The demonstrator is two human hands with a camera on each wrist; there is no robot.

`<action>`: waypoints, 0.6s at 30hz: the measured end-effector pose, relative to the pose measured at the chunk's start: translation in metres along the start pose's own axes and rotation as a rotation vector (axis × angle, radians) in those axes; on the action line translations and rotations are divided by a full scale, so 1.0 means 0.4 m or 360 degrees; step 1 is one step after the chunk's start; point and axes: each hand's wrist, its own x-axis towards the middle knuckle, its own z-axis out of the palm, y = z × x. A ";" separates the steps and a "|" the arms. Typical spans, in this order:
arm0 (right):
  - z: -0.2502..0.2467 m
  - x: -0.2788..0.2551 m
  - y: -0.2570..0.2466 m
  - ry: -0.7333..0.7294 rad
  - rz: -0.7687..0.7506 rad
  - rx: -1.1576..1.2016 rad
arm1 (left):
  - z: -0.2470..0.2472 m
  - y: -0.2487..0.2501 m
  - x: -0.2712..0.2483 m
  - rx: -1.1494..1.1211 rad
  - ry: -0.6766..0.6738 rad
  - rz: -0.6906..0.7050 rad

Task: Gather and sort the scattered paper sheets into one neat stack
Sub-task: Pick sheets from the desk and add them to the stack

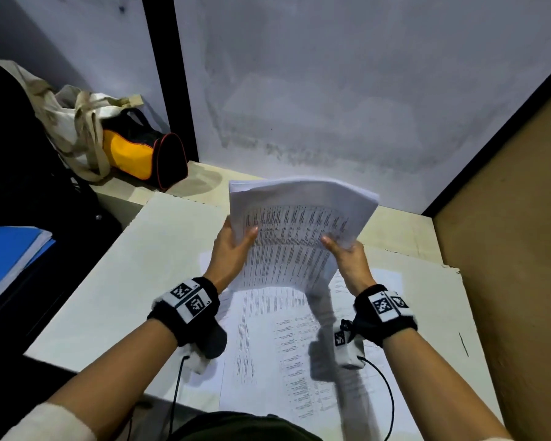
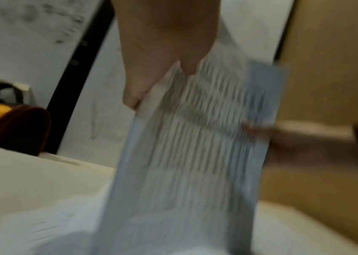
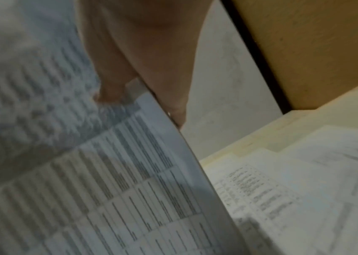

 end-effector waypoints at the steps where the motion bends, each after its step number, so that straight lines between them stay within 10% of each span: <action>1: 0.002 0.000 -0.010 0.0028 0.0005 -0.0001 | -0.004 -0.017 0.006 0.0028 -0.0027 -0.0040; 7: -0.044 0.034 -0.170 0.0014 -0.0176 0.0025 | -0.054 0.028 0.042 0.0027 -0.0466 -0.0023; 11: -0.083 0.050 -0.208 0.0020 -0.0222 -0.0029 | -0.034 0.032 0.050 0.0226 -0.0374 0.0132; 18: -0.278 -0.081 0.105 0.0250 0.1189 -0.0489 | -0.056 -0.076 0.022 0.0462 0.0014 -0.0220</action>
